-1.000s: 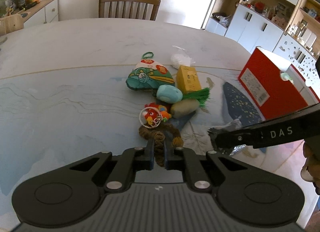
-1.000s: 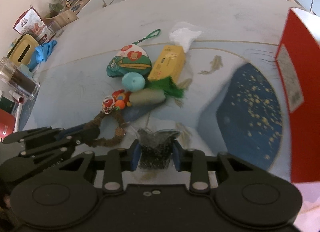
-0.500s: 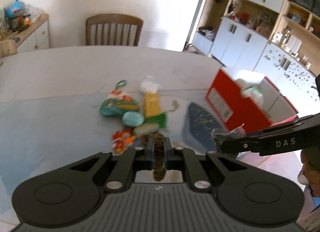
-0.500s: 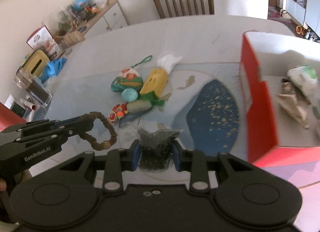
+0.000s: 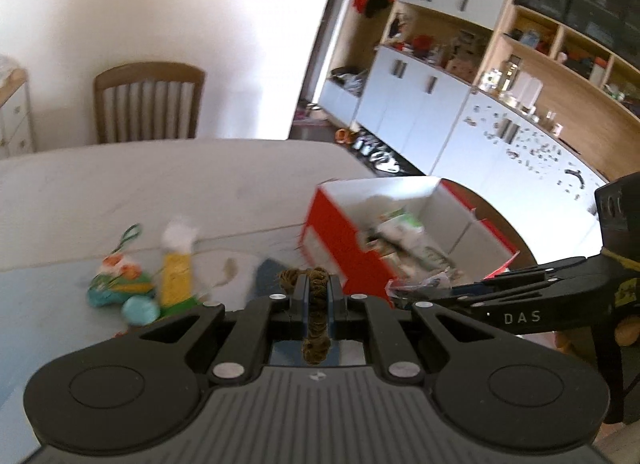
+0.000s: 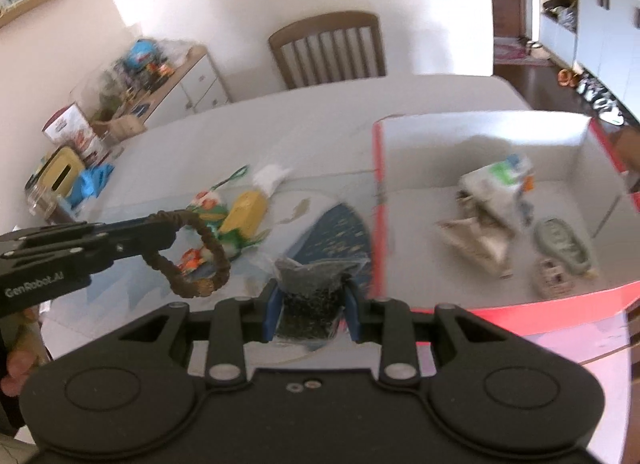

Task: Organize objects
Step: 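Carry the bracelet and plastic bag over the red shoebox with both grippers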

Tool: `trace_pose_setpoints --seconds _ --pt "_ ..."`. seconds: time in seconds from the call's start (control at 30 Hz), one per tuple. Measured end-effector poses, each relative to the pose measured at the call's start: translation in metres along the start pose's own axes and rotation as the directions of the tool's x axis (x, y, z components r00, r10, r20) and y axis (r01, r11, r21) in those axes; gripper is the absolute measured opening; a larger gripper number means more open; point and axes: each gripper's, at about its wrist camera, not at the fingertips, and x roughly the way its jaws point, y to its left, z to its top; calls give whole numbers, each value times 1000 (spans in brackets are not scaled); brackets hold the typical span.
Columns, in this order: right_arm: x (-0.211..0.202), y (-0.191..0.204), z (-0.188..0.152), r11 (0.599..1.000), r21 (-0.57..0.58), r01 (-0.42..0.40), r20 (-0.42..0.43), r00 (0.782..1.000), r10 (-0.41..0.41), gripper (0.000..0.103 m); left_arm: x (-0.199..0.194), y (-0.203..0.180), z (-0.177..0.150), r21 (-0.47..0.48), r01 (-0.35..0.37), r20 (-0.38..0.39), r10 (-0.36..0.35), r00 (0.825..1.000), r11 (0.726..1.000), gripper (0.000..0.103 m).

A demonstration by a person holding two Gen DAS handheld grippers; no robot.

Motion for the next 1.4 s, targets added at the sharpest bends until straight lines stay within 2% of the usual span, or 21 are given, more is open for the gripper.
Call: trace_pose_setpoints --seconds 0.5,0.8,1.07,1.4 --pt "-38 -110 19 991 82 106 80 990 -113 31 50 -91 42 125 87 -1 -88 996 988 8" --pt "-34 -150 24 986 85 142 65 987 -148 31 97 -128 44 122 134 -77 -125 989 984 8" --pt "-14 -176 31 987 49 155 16 988 -155 32 143 -142 36 113 131 -174 -111 978 985 8" --pt "28 -185 36 987 -23 161 -66 984 -162 32 192 -145 28 129 79 -286 -39 957 988 8"
